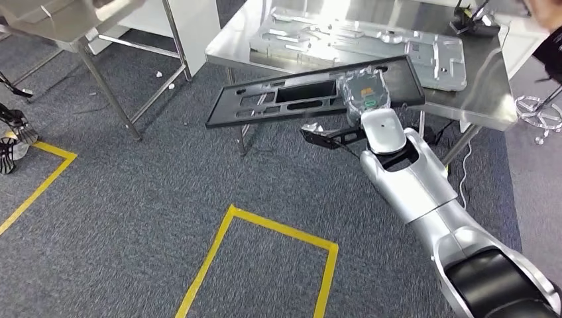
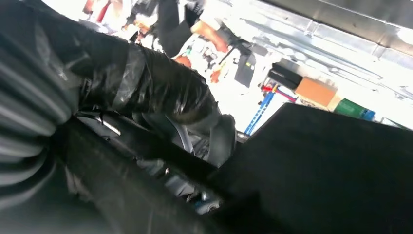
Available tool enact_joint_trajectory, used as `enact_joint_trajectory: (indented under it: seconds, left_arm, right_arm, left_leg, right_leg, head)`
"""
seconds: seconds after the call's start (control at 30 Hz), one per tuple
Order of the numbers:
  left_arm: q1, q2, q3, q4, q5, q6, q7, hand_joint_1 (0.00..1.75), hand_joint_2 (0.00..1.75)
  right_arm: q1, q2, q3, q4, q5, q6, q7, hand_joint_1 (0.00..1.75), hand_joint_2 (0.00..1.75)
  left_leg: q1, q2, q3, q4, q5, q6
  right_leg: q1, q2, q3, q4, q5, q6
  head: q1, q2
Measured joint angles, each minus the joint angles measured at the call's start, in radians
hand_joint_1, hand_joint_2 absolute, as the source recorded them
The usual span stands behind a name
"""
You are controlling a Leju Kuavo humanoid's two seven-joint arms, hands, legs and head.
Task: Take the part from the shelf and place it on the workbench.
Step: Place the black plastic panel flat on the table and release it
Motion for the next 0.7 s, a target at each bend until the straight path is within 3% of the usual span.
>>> enact_joint_trajectory:
  seconds: [0.13,0.17,0.23,0.27,0.3,0.33,0.37,0.43,0.47,0.57,0.7]
  left_arm:
    - [0.0,-0.003,0.004,0.0,0.0,0.002,0.001,0.0,1.75]
    - [0.001,-0.004,0.005,0.0,0.001,0.002,0.001,0.0,1.75]
    - [0.001,-0.004,0.008,0.0,0.003,0.002,0.001,0.0,1.75]
    - [0.001,-0.003,0.009,0.0,0.004,0.002,0.002,0.0,1.75]
    - [0.001,-0.003,0.01,0.0,0.005,0.003,0.003,0.0,1.75]
    - [0.002,-0.003,0.011,0.0,0.006,0.003,0.004,0.0,1.75]
    - [0.003,-0.003,0.011,0.0,0.007,0.003,0.006,0.0,1.75]
    - [0.004,-0.002,0.012,0.0,0.008,0.005,0.007,0.0,1.75]
    - [0.004,-0.002,0.012,0.0,0.009,0.006,0.005,0.0,1.75]
    - [0.002,-0.003,0.015,0.0,0.012,0.007,-0.004,0.0,1.75]
    - [0.002,-0.003,0.02,0.0,0.017,0.013,-0.002,0.0,1.75]
  right_arm:
    - [0.002,0.001,0.0,0.008,0.0,-0.003,-0.001,1.75,1.75]
    - [0.002,0.001,0.0,0.009,0.0,-0.003,-0.001,1.75,1.75]
    - [0.002,0.002,0.0,0.011,0.0,-0.004,-0.001,1.75,1.75]
    - [0.004,0.002,0.0,0.012,0.0,-0.004,-0.001,1.75,1.75]
    - [0.006,0.002,0.001,0.013,0.0,-0.004,-0.002,1.75,1.75]
    - [0.008,0.003,0.001,0.015,0.0,-0.004,-0.002,1.75,1.75]
    - [0.01,0.003,0.002,0.015,0.0,-0.004,-0.003,1.75,1.75]
    - [0.009,0.003,0.002,0.016,0.001,-0.004,-0.003,1.75,1.75]
    - [0.007,0.004,0.003,0.017,0.001,-0.004,-0.003,1.75,1.75]
    - [0.007,0.006,0.004,0.018,0.002,-0.005,-0.003,1.75,1.75]
    - [0.013,0.006,0.005,0.019,0.002,-0.005,-0.007,1.75,1.75]
  left_leg:
    - [0.004,0.002,0.0,0.013,-0.018,-0.022]
    - [0.005,0.001,-0.019,0.053,-0.036,-0.023]
    - [0.001,-0.002,-0.093,0.186,-0.082,-0.018]
    - [-0.001,-0.003,-0.132,0.246,-0.094,-0.016]
    - [-0.005,-0.004,-0.16,0.275,-0.087,-0.012]
    - [-0.009,-0.005,-0.169,0.265,-0.058,-0.005]
    - [-0.013,-0.006,-0.16,0.217,-0.013,0.003]
    - [-0.023,-0.014,-0.119,0.095,0.068,0.026]
    - [-0.027,-0.018,-0.102,0.051,0.085,0.033]
    - [-0.033,-0.02,-0.086,0.01,0.081,0.03]
    - [-0.034,-0.022,-0.087,0.009,0.077,0.029]
  right_leg:
    - [0.002,0.01,0.011,-0.01,-0.005,-0.034]
    - [0.001,0.012,0.019,-0.014,-0.007,-0.043]
    - [0.009,0.014,0.032,-0.015,-0.016,-0.056]
    - [0.014,0.016,0.039,-0.014,-0.021,-0.06]
    - [0.019,0.019,0.046,-0.013,-0.027,-0.064]
    - [0.025,0.022,0.056,-0.013,-0.034,-0.066]
    - [0.03,0.025,0.066,-0.012,-0.041,-0.067]
    - [0.036,0.029,0.081,-0.011,-0.057,-0.066]
    - [0.037,0.032,0.082,-0.01,-0.062,-0.064]
    - [0.033,0.034,0.074,-0.005,-0.066,-0.056]
    - [0.032,0.031,0.075,-0.01,-0.068,-0.054]
  head:
    - [-0.001,0.0]
    - [-0.002,0.0]
    - [-0.002,0.0]
    - [-0.003,0.0]
    - [-0.003,0.0]
    - [-0.003,0.0]
    - [-0.003,0.0]
    - [0.0,0.0]
    - [0.0,0.0]
    - [0.002,0.0]
    - [0.002,0.0]
